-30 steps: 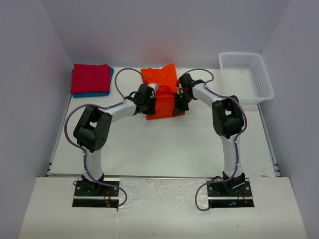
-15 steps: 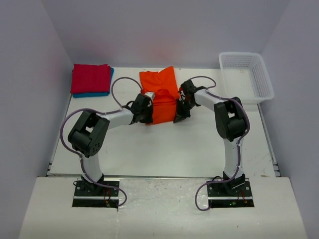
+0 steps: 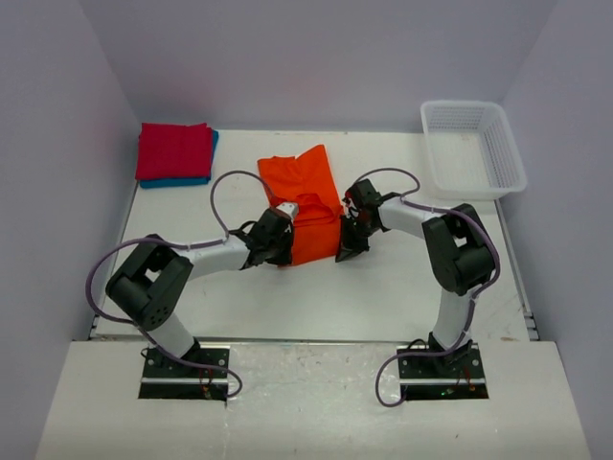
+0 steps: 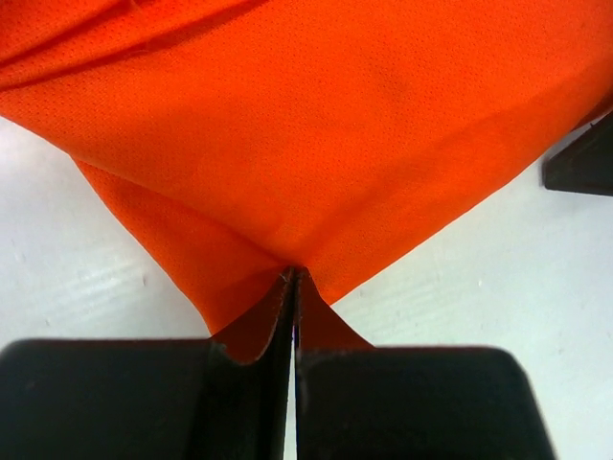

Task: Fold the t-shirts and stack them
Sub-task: Fold the folded rectangular tshirt in 1/3 of the way

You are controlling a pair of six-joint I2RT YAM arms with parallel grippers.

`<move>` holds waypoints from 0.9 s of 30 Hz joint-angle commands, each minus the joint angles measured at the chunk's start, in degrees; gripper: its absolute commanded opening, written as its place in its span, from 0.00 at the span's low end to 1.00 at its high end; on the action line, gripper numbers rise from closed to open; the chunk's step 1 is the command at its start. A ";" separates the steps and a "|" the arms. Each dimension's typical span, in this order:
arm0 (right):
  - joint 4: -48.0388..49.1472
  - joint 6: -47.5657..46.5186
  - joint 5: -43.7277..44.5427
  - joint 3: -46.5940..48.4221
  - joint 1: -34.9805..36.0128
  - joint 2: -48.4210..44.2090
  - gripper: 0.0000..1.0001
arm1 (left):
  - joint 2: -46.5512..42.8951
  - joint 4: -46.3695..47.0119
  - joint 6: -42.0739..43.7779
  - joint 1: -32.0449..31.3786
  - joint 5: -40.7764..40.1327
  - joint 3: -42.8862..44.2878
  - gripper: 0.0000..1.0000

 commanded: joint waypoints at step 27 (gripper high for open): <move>-4.37 4.37 15.56 -7.37 14.89 -31.56 0.00 | -21.70 -15.48 -7.48 -16.32 -14.30 0.49 0.00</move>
